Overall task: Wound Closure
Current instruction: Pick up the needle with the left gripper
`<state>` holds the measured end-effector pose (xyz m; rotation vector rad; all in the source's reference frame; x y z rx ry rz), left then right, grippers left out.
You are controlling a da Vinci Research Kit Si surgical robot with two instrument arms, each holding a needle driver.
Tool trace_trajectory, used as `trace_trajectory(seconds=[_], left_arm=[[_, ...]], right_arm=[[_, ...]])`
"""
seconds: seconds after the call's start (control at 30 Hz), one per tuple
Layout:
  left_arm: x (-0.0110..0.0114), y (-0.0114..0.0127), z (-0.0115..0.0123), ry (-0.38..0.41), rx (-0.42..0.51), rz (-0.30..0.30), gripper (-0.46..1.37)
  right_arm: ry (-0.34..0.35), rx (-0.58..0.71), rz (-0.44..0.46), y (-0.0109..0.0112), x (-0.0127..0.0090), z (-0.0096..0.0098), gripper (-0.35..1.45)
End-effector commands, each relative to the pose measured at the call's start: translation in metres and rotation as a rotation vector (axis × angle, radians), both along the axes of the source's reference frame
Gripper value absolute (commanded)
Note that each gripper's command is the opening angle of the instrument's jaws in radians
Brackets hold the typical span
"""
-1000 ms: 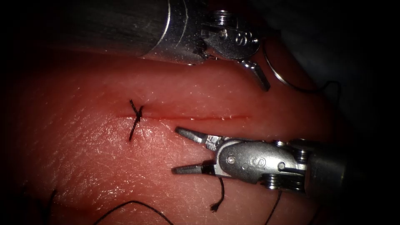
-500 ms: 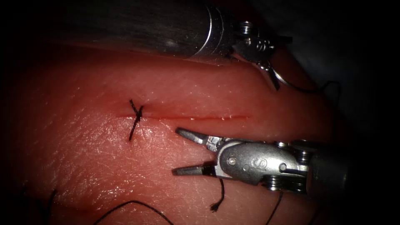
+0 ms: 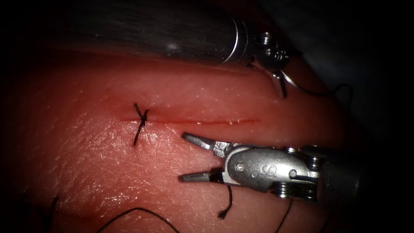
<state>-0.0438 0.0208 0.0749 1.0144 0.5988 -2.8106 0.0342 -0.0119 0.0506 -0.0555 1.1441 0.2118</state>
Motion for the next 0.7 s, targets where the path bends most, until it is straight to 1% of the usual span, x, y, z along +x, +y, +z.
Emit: trace_trajectory(seconds=[0.03, 0.1, 0.2, 0.27, 0.3, 0.33, 0.37, 0.4, 0.43, 0.47, 0.53, 0.6, 0.63, 0.7], left_arm=[[-0.0002, -0.0001, 0.0002, 0.02, 0.018, 0.031, 0.86], [-0.0004, -0.0003, 0.0005, 0.048, 0.032, 0.054, 0.85], [-0.0005, -0.0006, 0.001, 0.065, 0.042, 0.074, 0.81], [-0.0003, -0.0007, 0.0013, 0.064, 0.054, 0.086, 0.73], [0.0, -0.0007, 0.0014, 0.07, 0.061, 0.089, 0.65], [0.0003, -0.0007, 0.0015, 0.073, 0.067, 0.089, 0.53], [0.0007, -0.0007, 0.0016, 0.084, 0.078, 0.09, 0.31], [0.0015, -0.0007, 0.0018, 0.107, 0.098, 0.093, -0.34], [0.0016, -0.0007, 0.0019, 0.114, 0.102, 0.094, -0.35], [0.0022, -0.0007, 0.0022, 0.148, 0.115, 0.103, -0.35], [0.0027, -0.0006, 0.0027, 0.192, 0.133, 0.112, -0.35], [0.0032, -0.0005, 0.0031, 0.218, 0.135, 0.103, -0.35], [0.0035, -0.0004, 0.0035, 0.229, 0.142, 0.087, -0.35], [0.0037, -0.0002, 0.0038, 0.237, 0.15, 0.077, -0.35]], right_arm=[[0.001, 0.002, -0.005, 0.0, 0.0, 0.0, 1.38], [0.001, 0.002, -0.005, 0.0, 0.0, 0.0, 1.38], [0.001, 0.001, -0.005, -0.0001, -0.0001, -0.0001, 1.38], [0.001, 0.001, -0.005, -0.0002, -0.0001, -0.0001, 1.38], [0.001, 0.001, -0.005, -0.0002, -0.0001, -0.0002, 1.38], [0.001, 0.001, -0.005, -0.0003, -0.0001, -0.0003, 1.38], [0.001, 0.001, -0.005, -0.0003, -0.0001, -0.0003, 1.38], [0.001, 0.001, -0.005, -0.0003, -0.0001, -0.0004, 1.38], [0.001, 0.001, -0.005, -0.0003, -0.0001, -0.0004, 1.38], [0.001, 0.001, -0.005, -0.0004, -0.0001, -0.0005, 1.38], [0.001, 0.001, -0.005, -0.0004, -0.0002, -0.0005, 1.37], [0.001, 0.001, -0.005, -0.0004, -0.0002, -0.0005, 1.37], [0.001, 0.001, -0.005, -0.0004, -0.0002, -0.0005, 1.37], [0.001, 0.001, -0.005, -0.0004, -0.0002, -0.0005, 1.37]])
